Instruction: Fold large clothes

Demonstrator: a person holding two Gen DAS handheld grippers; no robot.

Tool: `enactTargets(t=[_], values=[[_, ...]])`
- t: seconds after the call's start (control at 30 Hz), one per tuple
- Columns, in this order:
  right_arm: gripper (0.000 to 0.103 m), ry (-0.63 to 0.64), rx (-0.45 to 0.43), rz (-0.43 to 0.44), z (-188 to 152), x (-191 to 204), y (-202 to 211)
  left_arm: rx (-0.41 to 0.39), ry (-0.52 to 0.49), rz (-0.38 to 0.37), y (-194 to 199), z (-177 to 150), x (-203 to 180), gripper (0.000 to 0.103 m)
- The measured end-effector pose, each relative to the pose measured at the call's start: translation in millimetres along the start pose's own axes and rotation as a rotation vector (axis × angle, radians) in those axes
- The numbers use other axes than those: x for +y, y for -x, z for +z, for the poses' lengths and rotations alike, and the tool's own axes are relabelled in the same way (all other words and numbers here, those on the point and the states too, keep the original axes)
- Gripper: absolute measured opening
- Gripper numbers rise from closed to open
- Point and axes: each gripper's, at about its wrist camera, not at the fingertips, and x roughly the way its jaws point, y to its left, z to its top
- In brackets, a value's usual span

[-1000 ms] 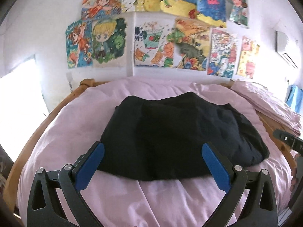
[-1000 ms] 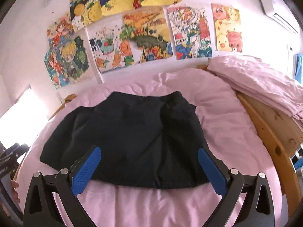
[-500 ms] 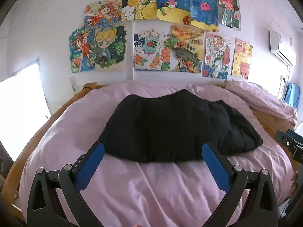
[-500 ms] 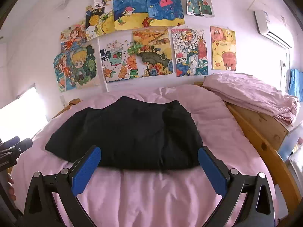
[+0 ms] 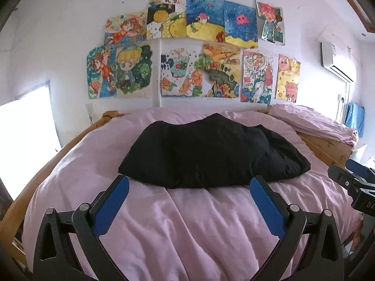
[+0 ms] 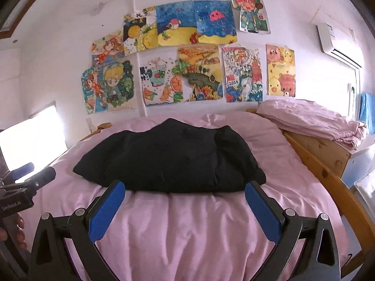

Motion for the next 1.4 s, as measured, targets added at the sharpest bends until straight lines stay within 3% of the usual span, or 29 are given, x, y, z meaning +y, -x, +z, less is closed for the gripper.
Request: enactTargets(t=[0.63, 1.03, 1.4], values=[[0.103, 0.054, -0.033, 0.003, -29, 20, 26, 0.020, 0.019, 0.042, 12, -36, 1, 0.101], [0.103, 0.039, 0.050, 0.007, -42, 16, 11, 0.046, -0.004, 0.064, 7, -51, 0, 0.101], [0.103, 0.034, 0.055, 0.009, -43, 13, 9, 0.061, -0.007, 0.076, 4, -53, 3, 0.101]])
